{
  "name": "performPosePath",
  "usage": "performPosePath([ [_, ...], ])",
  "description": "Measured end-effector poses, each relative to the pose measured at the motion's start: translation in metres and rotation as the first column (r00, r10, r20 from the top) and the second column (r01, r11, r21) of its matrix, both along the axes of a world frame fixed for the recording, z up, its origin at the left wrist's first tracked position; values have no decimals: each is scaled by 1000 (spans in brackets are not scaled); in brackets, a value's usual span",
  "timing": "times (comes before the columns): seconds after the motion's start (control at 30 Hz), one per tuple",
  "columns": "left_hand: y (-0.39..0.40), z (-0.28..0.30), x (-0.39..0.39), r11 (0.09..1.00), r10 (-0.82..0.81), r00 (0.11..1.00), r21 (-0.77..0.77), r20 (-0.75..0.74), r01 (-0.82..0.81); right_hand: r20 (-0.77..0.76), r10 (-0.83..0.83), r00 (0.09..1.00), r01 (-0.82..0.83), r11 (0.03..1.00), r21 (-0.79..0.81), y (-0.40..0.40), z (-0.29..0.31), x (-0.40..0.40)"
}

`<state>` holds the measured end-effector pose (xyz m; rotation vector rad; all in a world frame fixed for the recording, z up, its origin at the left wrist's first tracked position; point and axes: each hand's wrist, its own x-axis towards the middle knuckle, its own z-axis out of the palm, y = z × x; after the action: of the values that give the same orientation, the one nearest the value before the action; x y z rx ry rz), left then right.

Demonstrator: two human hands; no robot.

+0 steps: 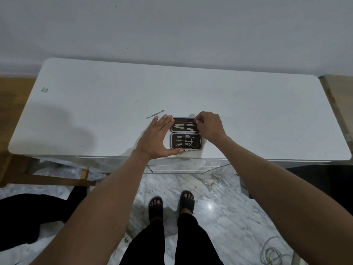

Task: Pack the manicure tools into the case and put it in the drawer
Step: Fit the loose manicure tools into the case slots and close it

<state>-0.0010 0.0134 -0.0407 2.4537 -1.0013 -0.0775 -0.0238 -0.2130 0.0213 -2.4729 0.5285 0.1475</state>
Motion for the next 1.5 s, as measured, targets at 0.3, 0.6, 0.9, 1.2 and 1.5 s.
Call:
performPosePath([
  [0.3, -1, 0, 0, 1000, -1, 1000, -24, 5, 1, -1, 125, 992, -124, 988, -92, 6, 7, 0],
  [0.6, 0, -1, 0, 1000, -4, 1000, -14, -1, 4, -45, 137, 990, -143, 974, -178, 13, 13, 6],
  [0.9, 0, -2, 0, 999, -10, 1000, -32, 11, 10, 32, 203, 979, -197, 971, -132, 18, 26, 26],
  [1.2, 1, -2, 3, 999, -27, 1000, -29, -1, 27, 41, 342, 939, -340, 940, -32, 49, 23, 75],
  [1.5, -1, -4, 6, 998, -20, 999, -61, -35, 18, -35, 485, 874, -486, 871, -72, 61, 9, 100],
])
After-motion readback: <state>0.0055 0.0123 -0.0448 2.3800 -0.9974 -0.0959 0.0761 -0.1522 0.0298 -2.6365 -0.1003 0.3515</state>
